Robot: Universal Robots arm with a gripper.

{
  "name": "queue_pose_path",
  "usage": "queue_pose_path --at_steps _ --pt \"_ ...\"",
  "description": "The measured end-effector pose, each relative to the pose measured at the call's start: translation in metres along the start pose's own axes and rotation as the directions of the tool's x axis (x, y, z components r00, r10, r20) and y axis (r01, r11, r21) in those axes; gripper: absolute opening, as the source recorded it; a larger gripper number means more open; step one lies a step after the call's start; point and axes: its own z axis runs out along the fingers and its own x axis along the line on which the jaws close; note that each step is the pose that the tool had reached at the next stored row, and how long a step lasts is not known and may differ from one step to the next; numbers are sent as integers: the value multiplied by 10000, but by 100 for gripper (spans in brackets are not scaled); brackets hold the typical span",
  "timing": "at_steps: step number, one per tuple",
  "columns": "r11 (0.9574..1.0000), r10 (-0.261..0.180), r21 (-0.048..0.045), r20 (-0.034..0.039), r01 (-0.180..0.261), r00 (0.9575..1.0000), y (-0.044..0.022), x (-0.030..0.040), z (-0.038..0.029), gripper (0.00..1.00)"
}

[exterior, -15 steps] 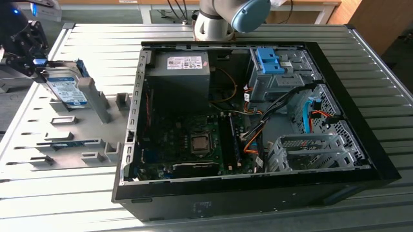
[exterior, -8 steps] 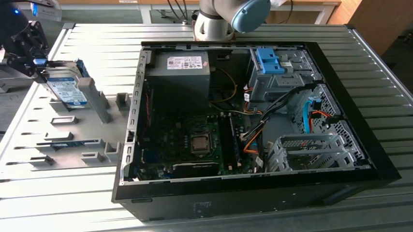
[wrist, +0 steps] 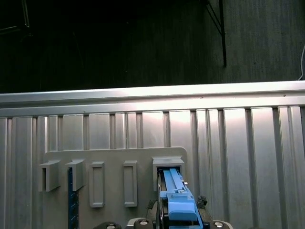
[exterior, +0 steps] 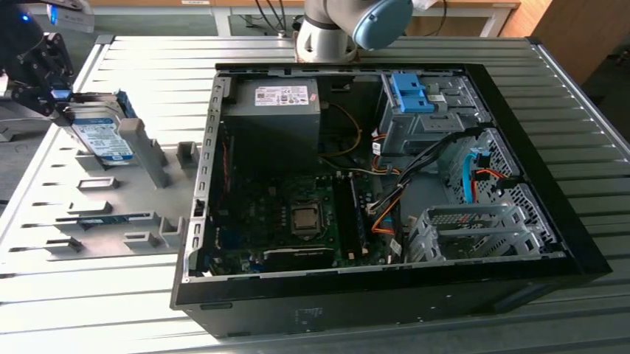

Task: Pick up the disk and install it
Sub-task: 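Pick up the disk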

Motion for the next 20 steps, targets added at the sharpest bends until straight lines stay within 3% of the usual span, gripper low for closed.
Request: queue_pose_path --at_steps 1,2,10,15,20 --pt "10000 0 0 0 0 10000 0 0 0 46" --pt "10000 0 0 0 0 10000 0 0 0 39" --pt "10000 -22 1 1 22 10000 0 0 2 37" --pt "9992 -392 -9 -2 392 9992 0 7 2 37" --pt "9990 -438 -11 -3 438 9990 0 9 2 37"
